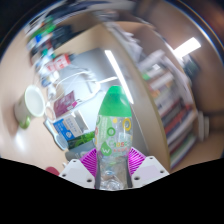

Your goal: Pour water

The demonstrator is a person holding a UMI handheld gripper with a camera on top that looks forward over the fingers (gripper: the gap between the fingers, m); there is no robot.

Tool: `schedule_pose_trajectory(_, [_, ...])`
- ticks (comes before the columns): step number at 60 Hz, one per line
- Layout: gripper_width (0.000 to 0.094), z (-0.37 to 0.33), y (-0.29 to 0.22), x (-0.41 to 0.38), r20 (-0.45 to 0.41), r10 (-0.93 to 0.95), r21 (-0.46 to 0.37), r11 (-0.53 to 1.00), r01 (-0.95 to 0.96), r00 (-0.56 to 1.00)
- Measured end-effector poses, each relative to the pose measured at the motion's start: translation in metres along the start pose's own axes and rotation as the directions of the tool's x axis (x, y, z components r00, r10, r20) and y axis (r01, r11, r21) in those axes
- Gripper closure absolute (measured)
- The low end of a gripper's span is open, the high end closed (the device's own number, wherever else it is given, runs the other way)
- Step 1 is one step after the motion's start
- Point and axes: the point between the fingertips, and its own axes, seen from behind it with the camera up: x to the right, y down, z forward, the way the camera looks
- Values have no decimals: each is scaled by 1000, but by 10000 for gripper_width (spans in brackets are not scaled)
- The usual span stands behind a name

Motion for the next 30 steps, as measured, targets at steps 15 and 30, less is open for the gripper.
schedule_pose_trajectory(15, [575, 55, -81, -54, -126, -831, 134, 527, 839, 542])
schedule_pose_trajectory(30, [572, 63, -100, -71, -178, -964, 128, 178, 976, 199])
